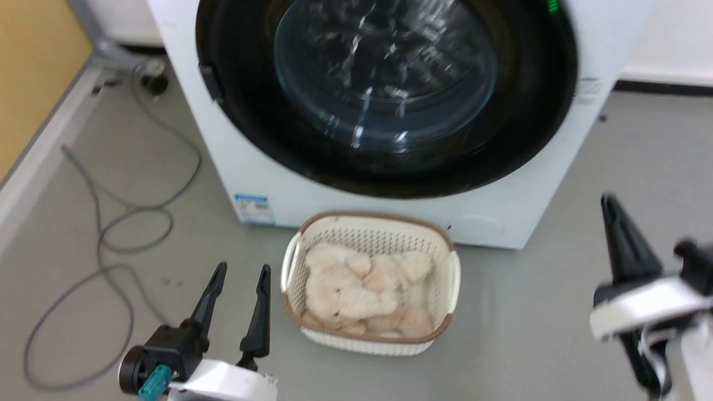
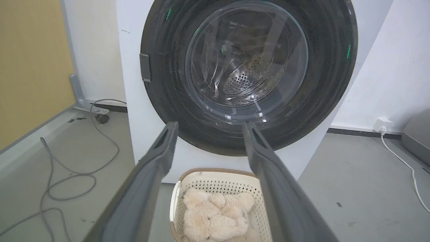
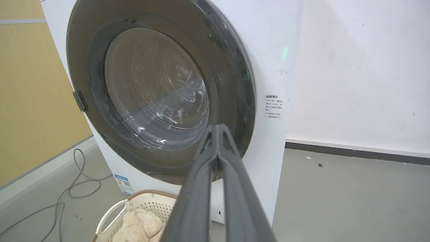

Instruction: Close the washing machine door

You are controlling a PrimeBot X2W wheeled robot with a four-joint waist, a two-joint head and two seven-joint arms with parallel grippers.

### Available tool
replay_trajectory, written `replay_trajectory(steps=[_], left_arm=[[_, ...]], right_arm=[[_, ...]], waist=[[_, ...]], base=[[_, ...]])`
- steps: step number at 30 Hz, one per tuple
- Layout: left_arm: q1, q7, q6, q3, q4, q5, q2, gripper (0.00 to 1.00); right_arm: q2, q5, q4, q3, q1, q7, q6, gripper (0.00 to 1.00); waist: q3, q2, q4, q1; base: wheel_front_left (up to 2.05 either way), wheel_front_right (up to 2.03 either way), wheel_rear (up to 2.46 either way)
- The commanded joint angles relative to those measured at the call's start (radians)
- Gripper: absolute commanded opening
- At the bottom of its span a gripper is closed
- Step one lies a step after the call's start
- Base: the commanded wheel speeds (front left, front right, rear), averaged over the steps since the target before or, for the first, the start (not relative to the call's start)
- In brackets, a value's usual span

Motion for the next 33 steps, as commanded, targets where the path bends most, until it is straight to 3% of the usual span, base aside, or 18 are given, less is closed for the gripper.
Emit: replay_trajectory(steps=[1,6,17,18,19,20,33], left_arm=[[0.022,-0.004,0.004,0.007,0.004,0.004,0.000,1.00],[0.050,-0.004,0.004,0.024,0.005,0.001,0.000,1.00],[0.085,-0.004,-0.003,0.037,0.002,0.010,0.000,1.00],[0.084,-0.004,-0.004,0.037,-0.001,0.014,0.000,1.00],[0.084,-0.004,-0.006,0.038,-0.008,0.017,0.000,1.00],[0.085,-0.004,-0.008,0.037,-0.012,0.019,0.000,1.00],[0.086,-0.004,-0.011,0.041,-0.014,0.023,0.000,1.00]], right_arm=[[0.033,-0.016,-0.034,-0.027,0.064,-0.007,-0.001,0.00],[0.118,-0.043,-0.117,-0.077,0.215,-0.011,-0.001,0.00],[0.174,-0.129,-0.228,-0.093,0.396,-0.017,-0.001,0.00],[0.176,-0.135,-0.235,-0.092,0.400,-0.017,-0.001,0.15],[0.178,-0.139,-0.242,-0.093,0.403,-0.017,-0.001,0.87],[0.180,-0.141,-0.247,-0.094,0.406,-0.017,-0.001,1.00],[0.188,-0.137,-0.274,-0.103,0.410,-0.017,-0.001,1.00]], waist=[[-0.050,0.0000,-0.042,0.0001],[-0.084,0.0000,-0.069,0.0001],[-0.095,0.0000,-0.099,0.0001],[-0.095,0.0000,-0.100,0.0001],[-0.095,0.0000,-0.101,0.0001],[-0.095,0.0000,-0.102,0.0001],[-0.088,0.0000,-0.097,0.0001]], base=[[0.00,0.00,0.00],[0.00,0.00,0.00],[0.00,0.00,0.00],[0.00,0.00,0.00],[0.00,0.00,0.00],[0.00,0.00,0.00],[0.00,0.00,0.00]])
